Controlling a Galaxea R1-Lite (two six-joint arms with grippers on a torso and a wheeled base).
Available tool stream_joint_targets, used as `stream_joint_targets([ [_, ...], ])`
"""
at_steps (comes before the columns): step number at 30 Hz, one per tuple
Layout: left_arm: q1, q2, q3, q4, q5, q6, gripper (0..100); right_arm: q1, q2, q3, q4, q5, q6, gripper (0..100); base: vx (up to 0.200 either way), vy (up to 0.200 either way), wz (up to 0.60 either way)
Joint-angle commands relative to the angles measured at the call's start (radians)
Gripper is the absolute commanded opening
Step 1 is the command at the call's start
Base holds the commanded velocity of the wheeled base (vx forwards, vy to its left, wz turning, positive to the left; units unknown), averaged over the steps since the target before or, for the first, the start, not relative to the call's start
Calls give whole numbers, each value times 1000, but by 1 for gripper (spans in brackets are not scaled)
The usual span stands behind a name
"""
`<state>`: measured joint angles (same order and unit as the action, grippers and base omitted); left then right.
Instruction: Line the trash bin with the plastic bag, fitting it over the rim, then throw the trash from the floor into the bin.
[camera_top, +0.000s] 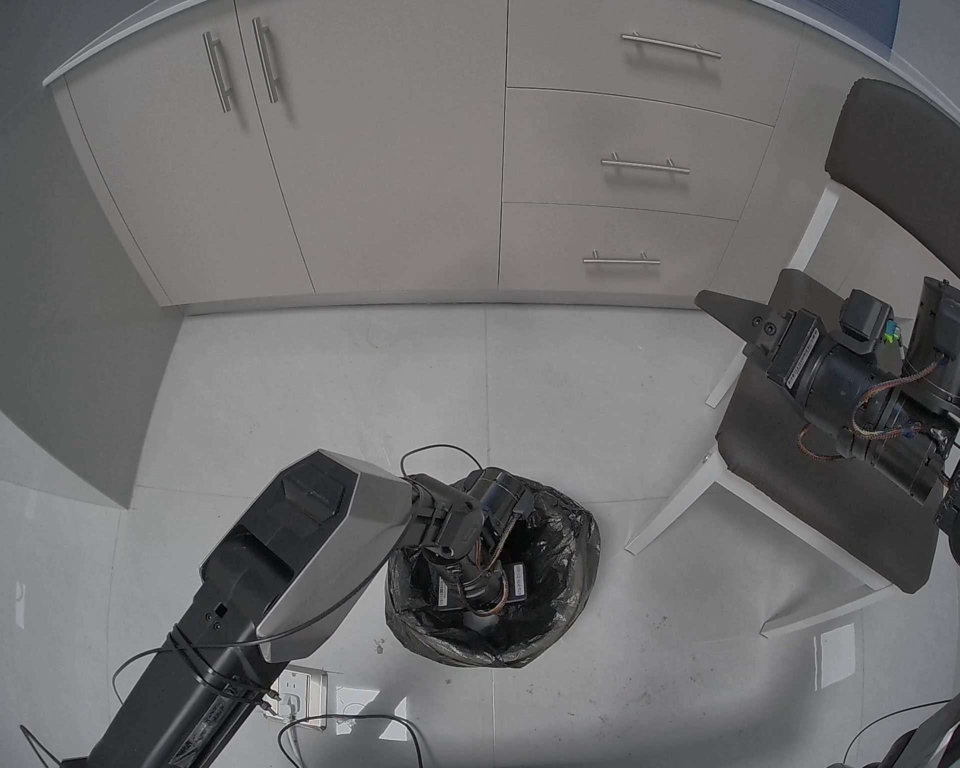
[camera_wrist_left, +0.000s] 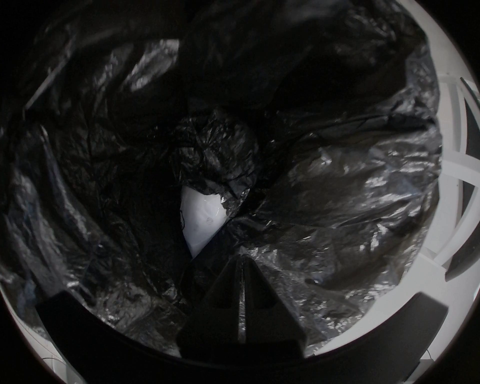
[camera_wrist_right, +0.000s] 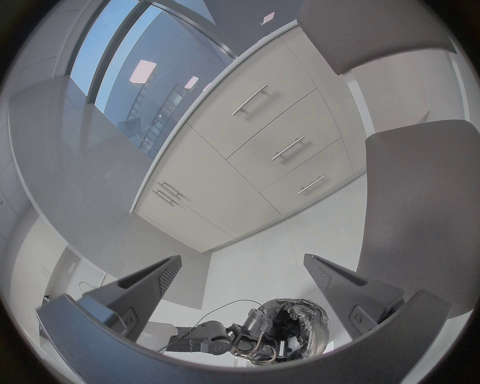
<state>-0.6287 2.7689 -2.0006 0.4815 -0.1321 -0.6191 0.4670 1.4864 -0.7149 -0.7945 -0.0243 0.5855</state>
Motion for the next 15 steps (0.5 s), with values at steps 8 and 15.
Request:
stream_joint_targets([
  [8, 15, 81, 1, -3, 2, -1, 0, -10, 0, 22, -25, 7, -1, 100, 0, 0, 0],
  [15, 26, 93, 1, -3, 3, 6, 0, -10, 0, 22, -25, 7, -1, 100, 0, 0, 0],
])
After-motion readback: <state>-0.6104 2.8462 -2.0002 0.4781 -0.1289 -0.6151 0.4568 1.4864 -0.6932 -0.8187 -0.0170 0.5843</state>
